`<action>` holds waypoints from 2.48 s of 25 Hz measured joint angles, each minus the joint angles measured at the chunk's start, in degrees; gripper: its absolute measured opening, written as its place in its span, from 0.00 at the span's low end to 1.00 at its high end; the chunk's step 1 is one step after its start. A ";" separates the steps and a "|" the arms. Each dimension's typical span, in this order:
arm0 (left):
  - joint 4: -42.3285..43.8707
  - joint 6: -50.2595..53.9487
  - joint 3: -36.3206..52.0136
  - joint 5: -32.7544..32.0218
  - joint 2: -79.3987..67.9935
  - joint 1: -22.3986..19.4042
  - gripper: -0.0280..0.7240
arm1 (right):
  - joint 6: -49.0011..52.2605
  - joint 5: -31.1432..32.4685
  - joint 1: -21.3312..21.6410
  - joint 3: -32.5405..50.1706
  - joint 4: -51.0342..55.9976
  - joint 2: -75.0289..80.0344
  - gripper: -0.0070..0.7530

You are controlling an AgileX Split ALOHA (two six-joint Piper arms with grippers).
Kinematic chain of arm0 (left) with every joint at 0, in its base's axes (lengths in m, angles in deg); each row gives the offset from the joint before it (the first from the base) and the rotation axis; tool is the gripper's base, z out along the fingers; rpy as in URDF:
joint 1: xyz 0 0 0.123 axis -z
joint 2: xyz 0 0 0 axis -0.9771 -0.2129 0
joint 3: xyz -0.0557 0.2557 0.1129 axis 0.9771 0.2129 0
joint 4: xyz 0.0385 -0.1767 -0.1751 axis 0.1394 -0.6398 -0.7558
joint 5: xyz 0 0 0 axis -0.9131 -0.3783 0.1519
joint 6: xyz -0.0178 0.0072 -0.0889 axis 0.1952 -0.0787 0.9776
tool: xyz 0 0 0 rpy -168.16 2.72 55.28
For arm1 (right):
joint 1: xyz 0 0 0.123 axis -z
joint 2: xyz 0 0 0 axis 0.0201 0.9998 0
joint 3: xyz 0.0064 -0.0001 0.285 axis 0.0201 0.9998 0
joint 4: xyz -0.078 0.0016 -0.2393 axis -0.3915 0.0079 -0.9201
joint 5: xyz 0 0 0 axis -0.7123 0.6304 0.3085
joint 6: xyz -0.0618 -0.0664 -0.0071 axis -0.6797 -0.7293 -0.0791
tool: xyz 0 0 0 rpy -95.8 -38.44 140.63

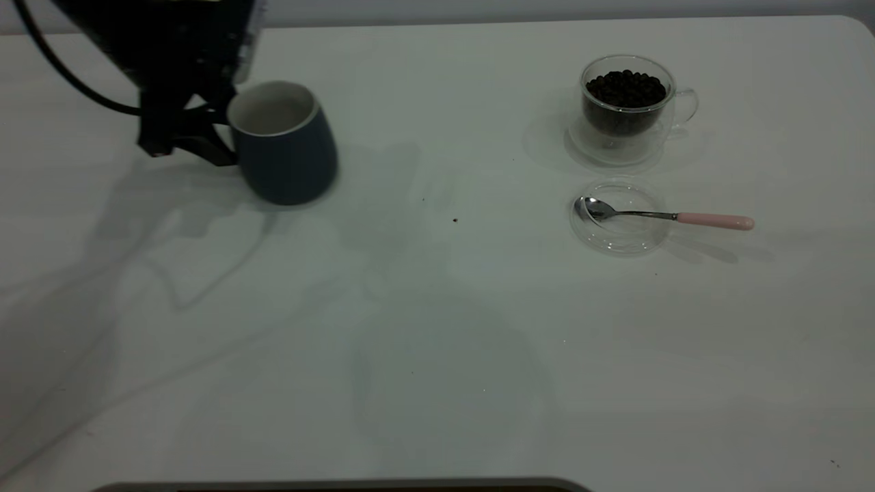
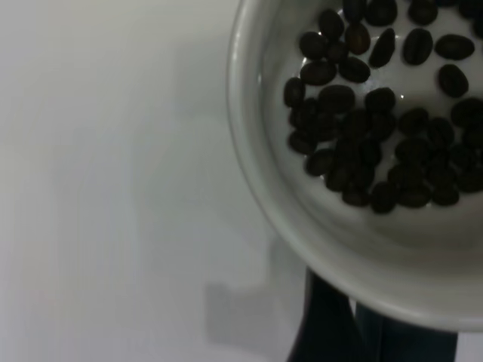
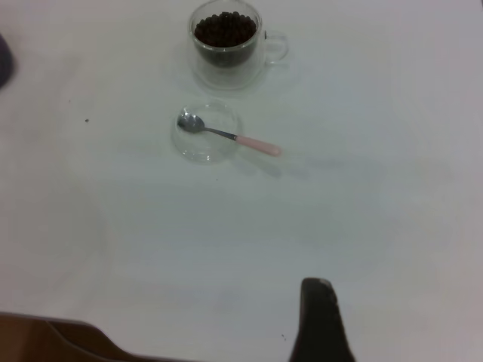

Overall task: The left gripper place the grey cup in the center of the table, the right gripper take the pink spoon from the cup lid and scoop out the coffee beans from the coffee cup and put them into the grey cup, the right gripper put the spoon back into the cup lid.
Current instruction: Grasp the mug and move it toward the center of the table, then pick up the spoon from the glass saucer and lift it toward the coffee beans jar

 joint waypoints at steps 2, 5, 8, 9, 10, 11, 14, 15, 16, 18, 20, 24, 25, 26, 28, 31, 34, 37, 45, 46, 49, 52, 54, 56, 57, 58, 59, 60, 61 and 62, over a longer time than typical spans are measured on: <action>-0.05 1.77 0.00 0.64 0.00 1.91 0.79 | 0.00 0.00 0.00 0.00 0.05 0.00 0.77; -0.22 4.23 0.00 1.88 0.00 4.76 0.79 | 0.00 0.00 0.00 0.00 0.11 0.00 0.77; -0.90 5.19 0.00 2.39 0.00 7.38 0.79 | 0.00 0.00 0.00 0.00 0.11 0.00 0.77; -1.62 5.27 0.00 2.53 0.00 8.18 0.79 | 0.00 0.00 0.00 0.00 0.11 0.00 0.77; -2.38 5.30 0.00 2.87 0.00 8.91 0.79 | 0.05 0.00 0.00 0.00 0.16 0.00 0.77; -3.00 5.30 0.00 3.25 0.00 9.45 0.79 | 0.05 0.00 0.00 0.00 0.16 0.00 0.77; -4.37 5.32 0.00 3.81 0.00 10.52 0.79 | 0.05 0.00 0.00 0.00 0.16 0.00 0.77; -4.43 5.32 0.00 3.86 0.00 10.57 0.79 | 0.05 0.00 0.00 0.00 0.16 0.00 0.77; -4.49 5.37 0.00 3.86 0.00 10.57 0.79 | 0.05 0.00 0.00 0.00 0.16 0.00 0.77; -4.49 6.20 0.00 3.73 0.00 10.51 0.79 | 0.05 0.00 0.00 0.00 0.16 0.00 0.77; -4.49 7.44 0.00 2.70 0.42 10.31 0.79 | -0.03 0.00 0.00 0.00 0.16 0.00 0.77; -0.49 12.59 0.00 -0.20 4.23 9.23 0.79 | -0.03 0.00 0.00 0.00 0.16 0.00 0.77; 1.33 14.93 0.00 -1.27 5.51 8.84 0.79 | -0.03 0.00 0.00 0.00 0.16 0.00 0.77; 3.83 18.24 0.00 -2.75 7.20 8.49 0.79 | -0.03 0.00 0.00 0.00 0.16 0.00 0.77; 9.54 25.79 0.00 -6.58 11.13 7.76 0.79 | -0.03 0.00 0.00 0.00 0.16 0.00 0.77; 16.24 38.01 0.00 -13.46 18.47 7.47 0.79 | -0.03 0.00 0.00 0.00 0.16 0.00 0.77; 19.40 53.54 0.00 -18.66 27.21 7.47 0.79 | -0.03 0.00 0.00 0.00 0.16 0.00 0.77; 21.05 69.15 0.00 -25.31 35.85 7.47 0.79 | -0.03 0.00 0.00 0.00 0.16 0.00 0.77; 26.59 91.97 1.74 -41.44 53.23 7.47 0.79 | -0.03 0.00 0.00 0.00 0.17 0.00 0.77; 26.87 93.60 3.53 -41.44 55.52 7.47 0.79 | -0.03 0.00 0.00 0.00 0.17 0.00 0.77; 26.95 97.51 10.67 -41.44 62.75 7.47 0.79 | -0.03 0.00 0.00 0.00 0.23 0.00 0.77; 26.90 101.78 20.31 -41.44 70.67 7.47 0.79 | -0.03 0.00 0.00 0.00 0.30 -0.04 0.77; 26.90 105.14 28.17 -41.44 75.71 7.47 0.79 | -0.03 0.00 0.00 0.00 0.36 -0.04 0.77; 26.90 108.22 35.55 -41.30 81.04 7.47 0.79 | -0.03 0.00 0.00 0.00 0.36 -0.04 0.77; 26.90 109.28 39.39 -41.13 83.29 7.47 0.79 | -0.03 0.00 0.00 0.00 0.36 -0.04 0.77; 26.90 109.84 43.01 -40.99 85.98 7.47 0.79 | -0.03 0.00 0.00 0.00 0.36 -0.04 0.77; 26.90 110.18 45.81 -40.78 88.70 7.47 0.79 | -0.03 0.00 0.00 0.00 0.36 -0.04 0.77; 26.96 110.41 48.84 -40.17 91.42 7.47 0.79 | -0.03 0.00 0.00 0.00 0.36 -0.06 0.77; 26.96 110.47 51.47 -39.48 93.68 7.47 0.79 | -0.03 0.00 0.00 0.00 0.36 -0.11 0.77; 27.00 110.54 53.32 -38.64 96.40 7.47 0.79 | -0.03 0.00 0.00 0.00 0.36 -0.11 0.77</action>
